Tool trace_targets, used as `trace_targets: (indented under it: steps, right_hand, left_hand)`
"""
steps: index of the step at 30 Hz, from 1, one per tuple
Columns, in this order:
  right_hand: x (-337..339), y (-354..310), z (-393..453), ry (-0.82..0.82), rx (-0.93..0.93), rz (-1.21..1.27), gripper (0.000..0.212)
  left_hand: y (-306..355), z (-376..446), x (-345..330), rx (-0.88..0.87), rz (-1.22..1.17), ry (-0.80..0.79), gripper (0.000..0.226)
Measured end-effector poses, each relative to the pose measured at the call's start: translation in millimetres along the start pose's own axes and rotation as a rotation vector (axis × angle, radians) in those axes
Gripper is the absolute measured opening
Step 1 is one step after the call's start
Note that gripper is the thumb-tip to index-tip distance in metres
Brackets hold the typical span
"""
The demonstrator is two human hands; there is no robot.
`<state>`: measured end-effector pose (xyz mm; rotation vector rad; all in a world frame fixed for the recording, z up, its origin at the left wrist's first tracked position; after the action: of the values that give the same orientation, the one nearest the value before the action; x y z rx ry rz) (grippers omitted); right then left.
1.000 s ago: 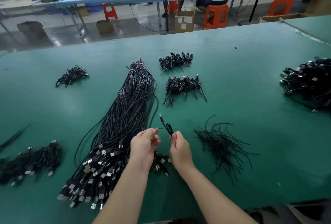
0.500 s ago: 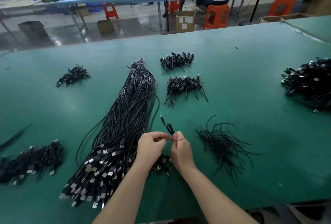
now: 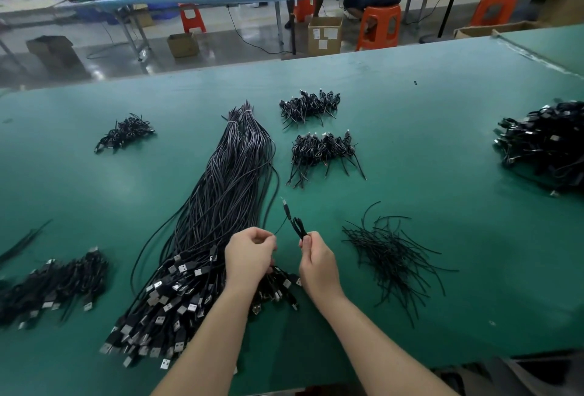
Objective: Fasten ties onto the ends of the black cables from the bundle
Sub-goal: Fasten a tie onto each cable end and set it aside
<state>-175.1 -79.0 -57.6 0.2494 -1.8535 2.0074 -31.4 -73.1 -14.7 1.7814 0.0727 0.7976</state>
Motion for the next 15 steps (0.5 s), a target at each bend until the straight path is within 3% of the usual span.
trace_targets:
  steps: [6,15]
  right_hand:
    - [-3,3,-1,-0.057,0.015,-0.021,0.030]
    - [-4,5,2,-0.053,0.008,-0.022,0.031]
  left_hand:
    - [10,-5,-19,-0.013,0.056,-0.069,0.011]
    - [13,-8,-18,-0.224,0.140,-0.162,0.023]
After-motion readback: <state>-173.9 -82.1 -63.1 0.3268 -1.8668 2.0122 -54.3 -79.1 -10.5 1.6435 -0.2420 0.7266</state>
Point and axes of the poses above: each hand's wrist, its own z-axis towards the middle knuckle, its own x-axis out of the back of the hand, y = z × x, the point moved 3 cm from there along z, towards the middle knuckle, and after that the axes turned 8 degrees about y, right-handed, at the moved point
